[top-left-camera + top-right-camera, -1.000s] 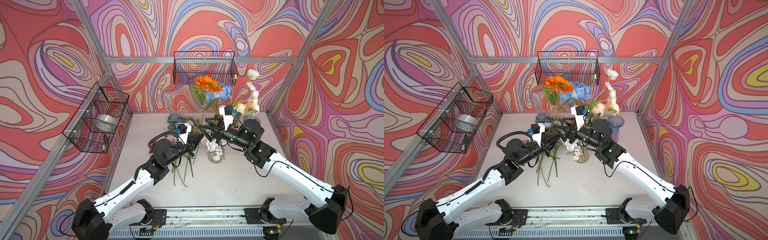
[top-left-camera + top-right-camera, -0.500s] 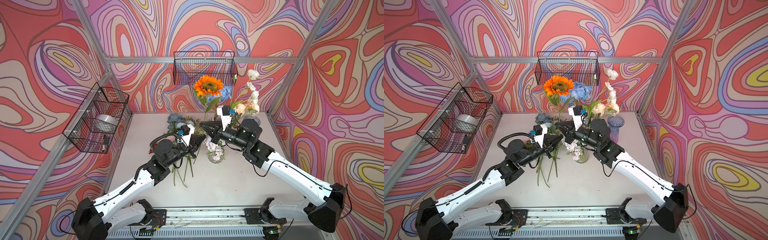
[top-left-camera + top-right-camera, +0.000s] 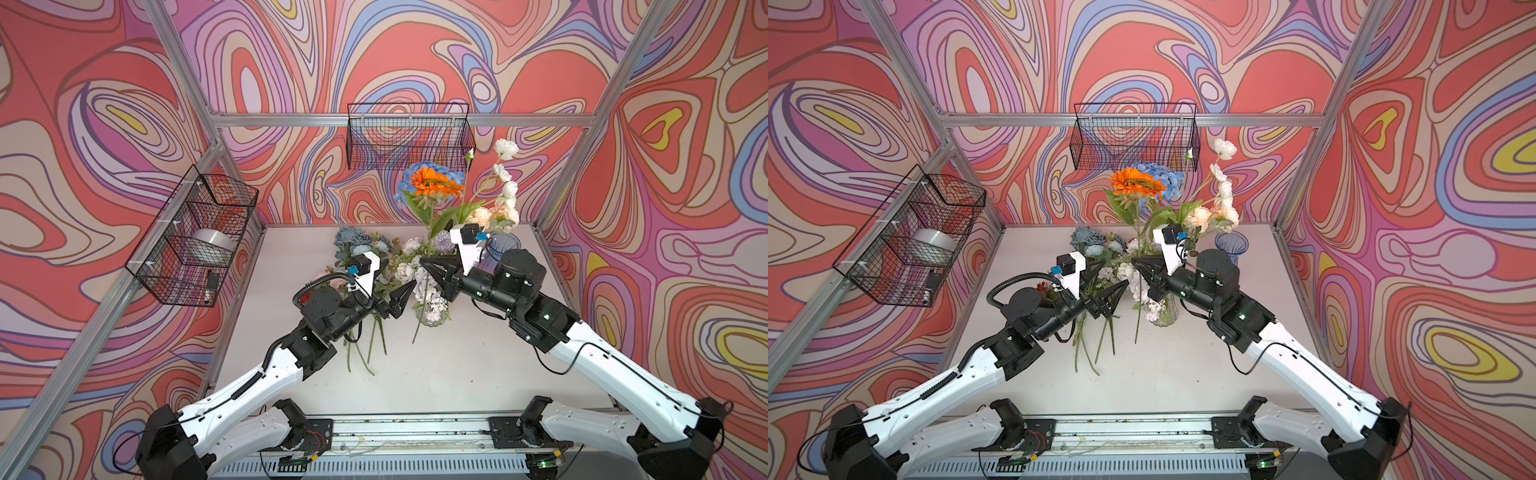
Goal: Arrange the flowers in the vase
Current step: 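Open the left gripper off the stem while the right pulls the gerbera away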
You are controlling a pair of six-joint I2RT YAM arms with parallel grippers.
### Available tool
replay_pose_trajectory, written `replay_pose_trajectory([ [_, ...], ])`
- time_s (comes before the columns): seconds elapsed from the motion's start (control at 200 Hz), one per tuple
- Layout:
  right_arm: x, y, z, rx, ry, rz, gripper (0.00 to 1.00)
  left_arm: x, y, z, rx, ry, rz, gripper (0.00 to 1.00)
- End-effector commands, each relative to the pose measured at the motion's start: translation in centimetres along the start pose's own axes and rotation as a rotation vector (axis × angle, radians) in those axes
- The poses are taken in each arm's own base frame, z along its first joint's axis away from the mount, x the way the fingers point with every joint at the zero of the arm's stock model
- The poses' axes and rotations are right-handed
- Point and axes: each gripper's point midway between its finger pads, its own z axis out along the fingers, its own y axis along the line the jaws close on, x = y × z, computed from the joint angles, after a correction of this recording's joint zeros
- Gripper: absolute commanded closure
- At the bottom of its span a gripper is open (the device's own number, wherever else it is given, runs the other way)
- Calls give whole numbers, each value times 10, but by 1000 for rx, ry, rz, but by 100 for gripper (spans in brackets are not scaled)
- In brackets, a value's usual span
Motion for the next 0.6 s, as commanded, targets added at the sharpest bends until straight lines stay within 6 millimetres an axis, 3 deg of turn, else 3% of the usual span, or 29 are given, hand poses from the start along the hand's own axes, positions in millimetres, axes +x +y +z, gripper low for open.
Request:
replay_pose_trajectory([
  [0.0,20,-33,-25,197,61,-37,100,13,10,7,-55,26,-22,5],
  [0.321,2,-89,-69,588,23,-185,100,26,8,26,-27,69,-49,5],
  [0.456,-31,-103,-80,722,-85,-241,100,28,14,25,-62,73,-49,5],
  [0.596,-71,-92,-84,710,-210,-280,100,28,21,22,-102,70,-39,5],
])
